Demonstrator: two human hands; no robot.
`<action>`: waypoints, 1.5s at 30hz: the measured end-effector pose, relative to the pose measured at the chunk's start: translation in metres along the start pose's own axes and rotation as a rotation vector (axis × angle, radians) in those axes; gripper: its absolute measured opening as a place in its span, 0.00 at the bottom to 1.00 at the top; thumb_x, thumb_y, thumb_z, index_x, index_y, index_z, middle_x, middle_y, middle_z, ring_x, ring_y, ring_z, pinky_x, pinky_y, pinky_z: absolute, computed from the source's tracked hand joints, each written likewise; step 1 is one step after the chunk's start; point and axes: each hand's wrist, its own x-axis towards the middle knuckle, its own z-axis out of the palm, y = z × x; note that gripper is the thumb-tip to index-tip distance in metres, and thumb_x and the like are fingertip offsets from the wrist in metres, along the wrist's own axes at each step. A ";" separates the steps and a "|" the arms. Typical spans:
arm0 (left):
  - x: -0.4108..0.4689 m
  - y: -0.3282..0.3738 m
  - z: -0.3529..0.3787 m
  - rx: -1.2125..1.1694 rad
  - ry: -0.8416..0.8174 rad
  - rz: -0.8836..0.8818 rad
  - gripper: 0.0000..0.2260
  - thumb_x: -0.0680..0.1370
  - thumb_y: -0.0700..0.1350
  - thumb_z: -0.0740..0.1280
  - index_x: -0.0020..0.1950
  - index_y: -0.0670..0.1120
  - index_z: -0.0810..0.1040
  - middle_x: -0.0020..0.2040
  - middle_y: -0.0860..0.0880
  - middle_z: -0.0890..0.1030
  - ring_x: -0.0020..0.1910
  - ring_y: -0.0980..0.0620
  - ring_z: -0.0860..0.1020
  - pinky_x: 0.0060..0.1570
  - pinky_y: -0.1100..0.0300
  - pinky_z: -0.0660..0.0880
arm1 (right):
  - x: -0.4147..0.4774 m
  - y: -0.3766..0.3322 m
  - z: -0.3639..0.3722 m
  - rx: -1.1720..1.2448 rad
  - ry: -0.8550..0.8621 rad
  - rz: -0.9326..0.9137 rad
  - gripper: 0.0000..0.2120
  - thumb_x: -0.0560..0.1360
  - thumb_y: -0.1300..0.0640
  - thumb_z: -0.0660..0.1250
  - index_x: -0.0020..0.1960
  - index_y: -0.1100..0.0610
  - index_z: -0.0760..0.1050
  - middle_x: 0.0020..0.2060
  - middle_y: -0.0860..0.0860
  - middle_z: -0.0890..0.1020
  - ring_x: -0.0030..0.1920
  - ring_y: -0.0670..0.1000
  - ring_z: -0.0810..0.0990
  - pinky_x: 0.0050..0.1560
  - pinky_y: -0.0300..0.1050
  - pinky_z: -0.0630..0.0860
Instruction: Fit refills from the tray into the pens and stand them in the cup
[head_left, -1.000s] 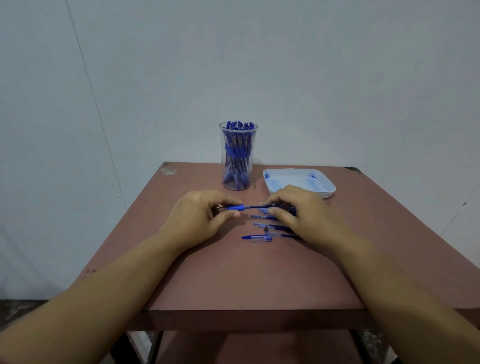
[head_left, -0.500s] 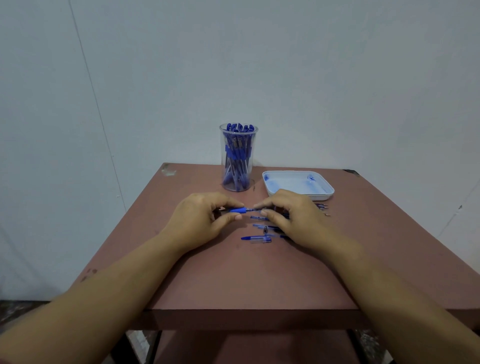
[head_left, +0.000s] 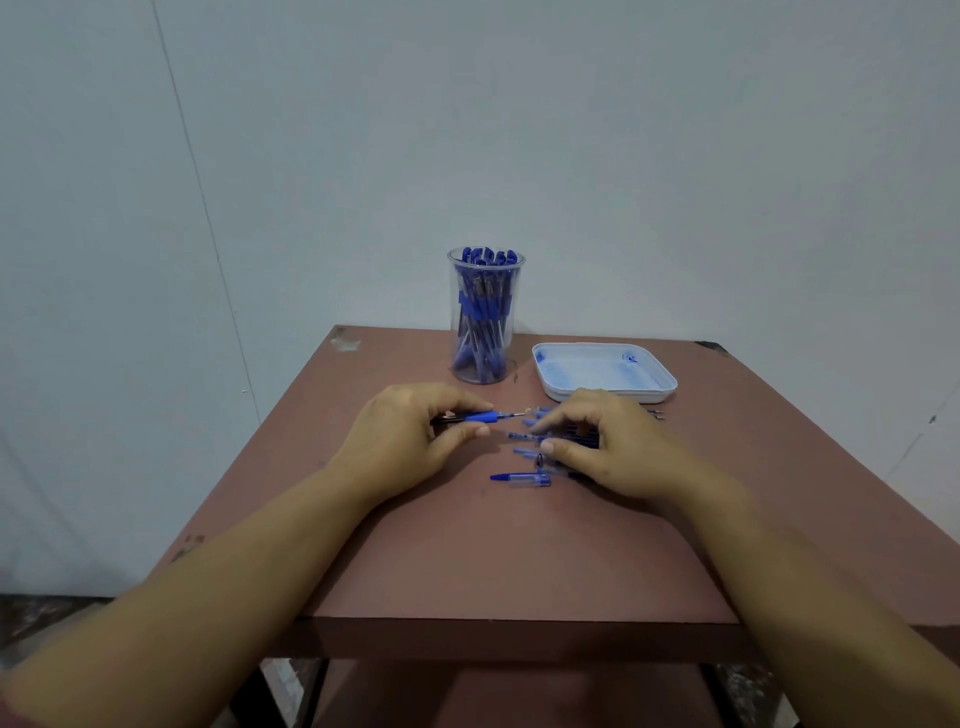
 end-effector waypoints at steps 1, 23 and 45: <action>0.000 0.000 0.000 0.000 -0.002 0.000 0.11 0.74 0.57 0.69 0.54 0.56 0.84 0.47 0.61 0.84 0.43 0.63 0.79 0.44 0.64 0.77 | -0.001 -0.001 0.000 -0.008 -0.027 0.003 0.07 0.74 0.49 0.72 0.51 0.40 0.81 0.44 0.41 0.79 0.49 0.38 0.75 0.49 0.34 0.70; 0.000 0.004 0.001 -0.032 0.006 0.022 0.14 0.74 0.60 0.66 0.54 0.56 0.84 0.47 0.61 0.84 0.43 0.63 0.80 0.43 0.57 0.79 | 0.003 -0.016 0.011 0.361 0.216 -0.023 0.08 0.75 0.60 0.72 0.46 0.46 0.81 0.40 0.47 0.84 0.42 0.48 0.83 0.47 0.42 0.80; 0.000 0.006 0.003 -0.039 -0.012 0.036 0.13 0.75 0.59 0.66 0.54 0.57 0.84 0.47 0.61 0.84 0.42 0.63 0.80 0.42 0.58 0.78 | 0.005 -0.012 0.017 0.344 0.128 -0.021 0.06 0.73 0.57 0.74 0.47 0.47 0.80 0.36 0.45 0.81 0.36 0.43 0.76 0.42 0.36 0.77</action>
